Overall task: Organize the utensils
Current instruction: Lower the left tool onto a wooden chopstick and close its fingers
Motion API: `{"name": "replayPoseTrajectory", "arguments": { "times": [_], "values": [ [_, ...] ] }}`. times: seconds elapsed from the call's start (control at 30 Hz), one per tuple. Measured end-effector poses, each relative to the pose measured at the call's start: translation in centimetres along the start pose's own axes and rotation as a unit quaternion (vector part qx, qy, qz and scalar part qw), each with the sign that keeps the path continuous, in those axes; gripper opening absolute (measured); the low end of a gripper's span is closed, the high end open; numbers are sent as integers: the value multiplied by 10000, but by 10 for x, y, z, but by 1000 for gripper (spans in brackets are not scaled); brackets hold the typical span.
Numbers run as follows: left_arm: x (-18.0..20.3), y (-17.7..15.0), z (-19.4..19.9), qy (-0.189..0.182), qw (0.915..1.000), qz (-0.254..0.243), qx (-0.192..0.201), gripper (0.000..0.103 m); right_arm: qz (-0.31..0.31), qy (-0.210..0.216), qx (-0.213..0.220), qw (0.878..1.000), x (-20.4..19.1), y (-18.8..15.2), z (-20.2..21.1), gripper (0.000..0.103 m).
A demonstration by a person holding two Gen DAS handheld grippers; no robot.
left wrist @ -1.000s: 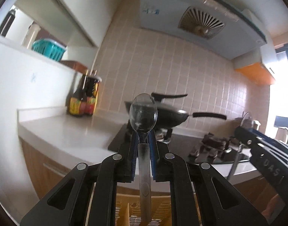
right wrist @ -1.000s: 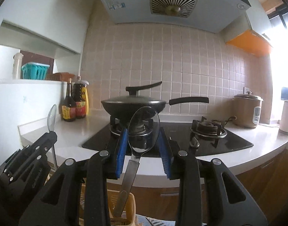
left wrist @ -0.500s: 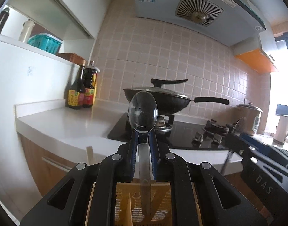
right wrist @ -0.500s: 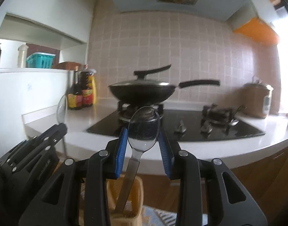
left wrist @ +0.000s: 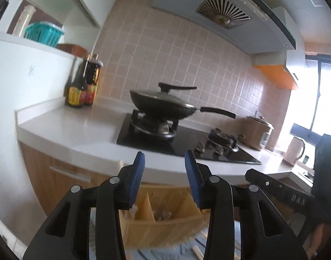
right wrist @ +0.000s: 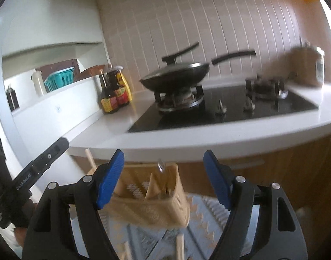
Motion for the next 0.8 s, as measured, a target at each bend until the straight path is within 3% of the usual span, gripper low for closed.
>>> {"name": "replayPoseTrajectory", "arguments": {
  "times": [0.13, 0.27, 0.37, 0.47, 0.57, 0.63, 0.67, 0.73, 0.8],
  "values": [
    [-6, -2, 13, -240, 9972, 170, -687, 37, -153, -96, -728, 9972, 4, -6, 18, 72],
    [-15, -16, 23, -380, 9884, 468, -1393, 37, 5, -501, -1365, 9894, 4, -23, 28, 72],
    [-17, -38, 27, -492, 9746, 536, -2116, 37, 101, -573, -1785, 9822, 4, -39, 30, 81],
    [-15, -62, 32, -616, 9612, 492, -2644, 37, 200, -599, -2093, 9758, 5, -56, 33, 82],
    [-9, -97, 34, -697, 9436, 217, -3229, 43, 210, -642, -2380, 9689, 9, -74, 34, 82],
    [-7, -121, 35, -661, 9340, 58, -3509, 45, 124, -763, -2571, 9633, 17, -86, 31, 83],
    [-8, -135, 36, -546, 9316, 11, -3594, 45, 101, -881, -2683, 9593, 21, -93, 27, 89],
    [-10, -157, 36, -445, 9241, -6, -3795, 45, 168, -1030, -2886, 9518, 27, -109, 20, 92],
    [-12, -178, 35, -638, 9132, 215, -4019, 45, 243, -1040, -3097, 9448, 31, -123, 13, 92]
  ]
}}
Point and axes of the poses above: each gripper's, at about its wrist camera, not at the fingertips, and z roughly against the way its jaws point, x to its right, y to its top, the point moved 4 cm from there along -z, roughly the way its jaws point, and after that the axes turned 7 degrees about -z, right-handed, at the moved point
